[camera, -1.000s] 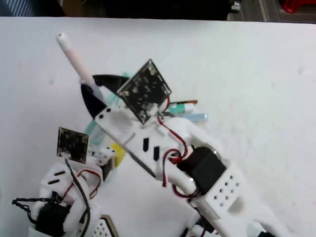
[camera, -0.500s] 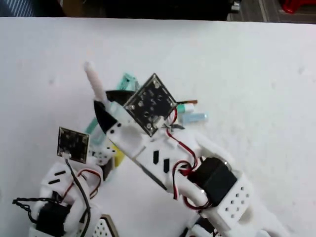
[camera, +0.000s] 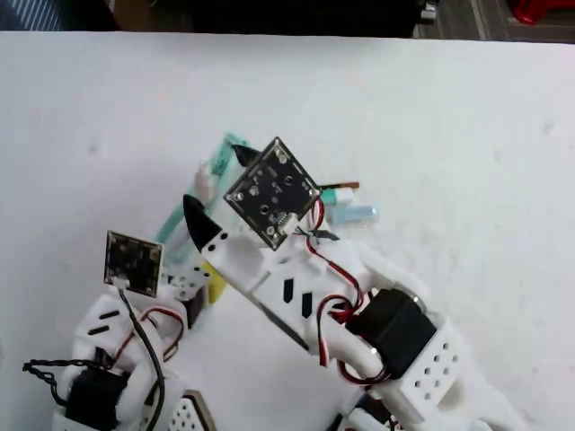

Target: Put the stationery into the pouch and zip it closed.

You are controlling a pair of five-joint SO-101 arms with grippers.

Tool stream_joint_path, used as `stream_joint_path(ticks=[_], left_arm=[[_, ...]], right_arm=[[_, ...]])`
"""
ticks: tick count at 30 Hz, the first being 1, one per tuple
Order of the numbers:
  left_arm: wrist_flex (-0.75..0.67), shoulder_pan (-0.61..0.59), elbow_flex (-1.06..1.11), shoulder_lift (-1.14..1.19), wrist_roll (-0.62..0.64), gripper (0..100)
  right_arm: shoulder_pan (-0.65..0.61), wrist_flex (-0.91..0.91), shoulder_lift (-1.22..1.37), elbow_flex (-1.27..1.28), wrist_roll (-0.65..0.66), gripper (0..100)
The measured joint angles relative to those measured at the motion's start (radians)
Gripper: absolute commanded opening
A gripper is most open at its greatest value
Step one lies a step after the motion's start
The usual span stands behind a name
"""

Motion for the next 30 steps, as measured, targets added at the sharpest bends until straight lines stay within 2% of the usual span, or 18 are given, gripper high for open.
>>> stream_joint_path(ticks=[11,15,18,23,28,30], left_arm=[[0.000,0.000,0.000,0.000,0.000,25],[0.000,0.000,0.000,0.000,0.000,25],[0.000,0.000,0.000,0.000,0.000,25],[0.000,-0.058,0.000,0.000,0.000,25],[0.000,-0.084,0.000,0.000,0.000,25],[0.000,-0.087,0.000,0.000,0.000,25]], right_arm=[[0.123,0.006,-0.002,-0.138,0.000,25.5],[0.175,0.083,-0.002,-0.141,0.000,25.5],[0.265,0.158,-0.003,-0.120,0.020,25.5],[0.456,0.186,-0.002,0.094,0.212,25.5],[0.477,0.087,0.000,0.427,0.390,25.3],[0.476,0.034,0.000,0.519,0.430,22.3]])
